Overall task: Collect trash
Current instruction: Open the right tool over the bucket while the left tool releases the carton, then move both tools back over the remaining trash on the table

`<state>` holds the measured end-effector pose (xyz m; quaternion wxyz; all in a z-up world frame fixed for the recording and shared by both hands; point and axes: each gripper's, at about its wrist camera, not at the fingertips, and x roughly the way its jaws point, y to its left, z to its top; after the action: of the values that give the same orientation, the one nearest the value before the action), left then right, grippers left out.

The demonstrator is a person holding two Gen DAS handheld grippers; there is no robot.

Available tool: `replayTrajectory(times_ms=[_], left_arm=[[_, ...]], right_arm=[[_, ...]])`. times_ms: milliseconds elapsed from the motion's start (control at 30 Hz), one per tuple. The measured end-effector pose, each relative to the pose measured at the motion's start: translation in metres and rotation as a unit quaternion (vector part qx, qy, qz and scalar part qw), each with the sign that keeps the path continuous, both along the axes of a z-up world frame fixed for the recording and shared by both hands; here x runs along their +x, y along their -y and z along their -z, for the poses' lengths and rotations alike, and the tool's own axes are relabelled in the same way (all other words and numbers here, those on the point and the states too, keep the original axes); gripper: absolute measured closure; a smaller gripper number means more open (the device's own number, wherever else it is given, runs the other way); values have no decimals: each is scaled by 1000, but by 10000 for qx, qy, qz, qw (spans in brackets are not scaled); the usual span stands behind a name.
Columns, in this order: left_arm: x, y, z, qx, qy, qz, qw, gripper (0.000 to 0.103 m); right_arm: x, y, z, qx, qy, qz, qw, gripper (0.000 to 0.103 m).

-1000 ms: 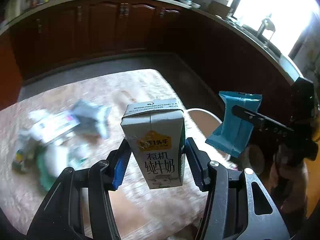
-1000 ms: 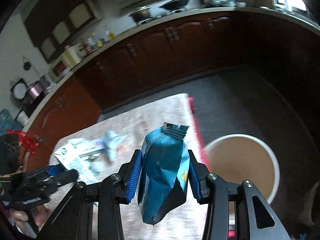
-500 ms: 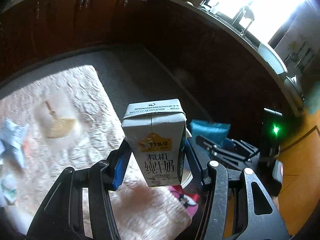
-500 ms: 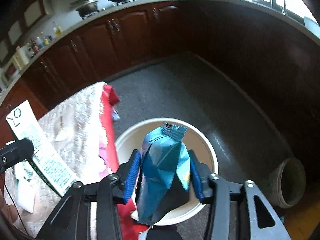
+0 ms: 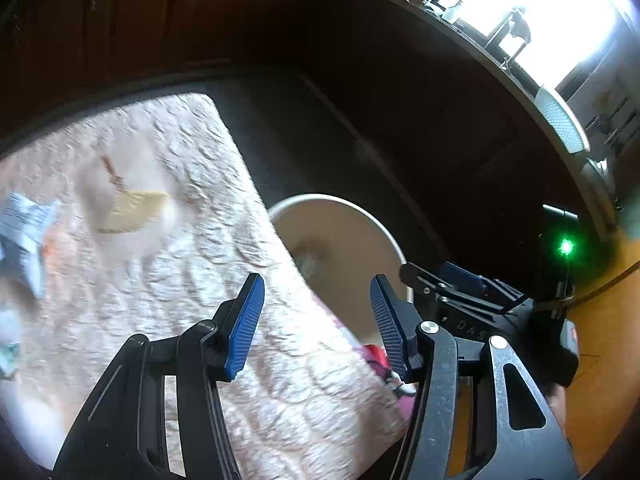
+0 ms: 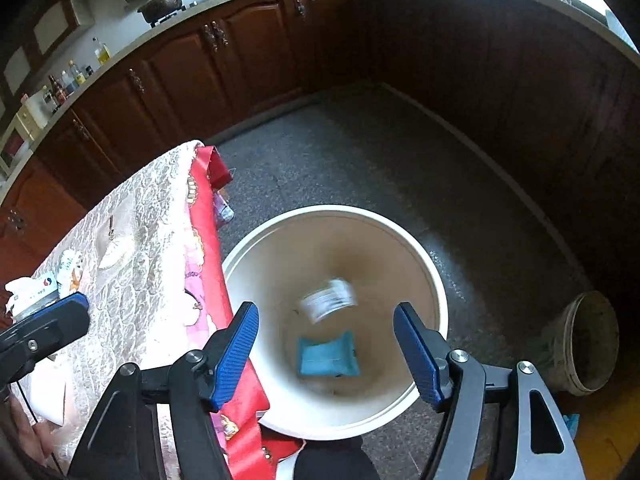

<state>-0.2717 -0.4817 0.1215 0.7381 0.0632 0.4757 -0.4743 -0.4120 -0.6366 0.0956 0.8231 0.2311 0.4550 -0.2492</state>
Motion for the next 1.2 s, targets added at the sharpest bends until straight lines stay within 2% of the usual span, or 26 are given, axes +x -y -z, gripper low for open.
replayTrajectory(times_ms=[133, 300, 433, 767, 1200], left_arm=[[-1, -28, -12, 55, 506, -179, 9985, 49], [-5, -50, -25, 85, 918, -375, 9950, 49], [-4, -66, -34, 133, 1222, -578, 9907, 49], [5, -123, -50, 105, 1596, -1169, 9802, 49], [25, -209, -63, 106, 1816, -2006, 9626, 49]], right_arm=[[9, -10, -6, 11, 104, -115, 9999, 35], [14, -32, -25, -165, 361, -318, 9987, 34], [20, -52, -42, -308, 581, -487, 9966, 29], [49, -111, -78, -439, 1059, -1071, 9876, 26], [87, -191, -95, -434, 1150, -1896, 9741, 25]])
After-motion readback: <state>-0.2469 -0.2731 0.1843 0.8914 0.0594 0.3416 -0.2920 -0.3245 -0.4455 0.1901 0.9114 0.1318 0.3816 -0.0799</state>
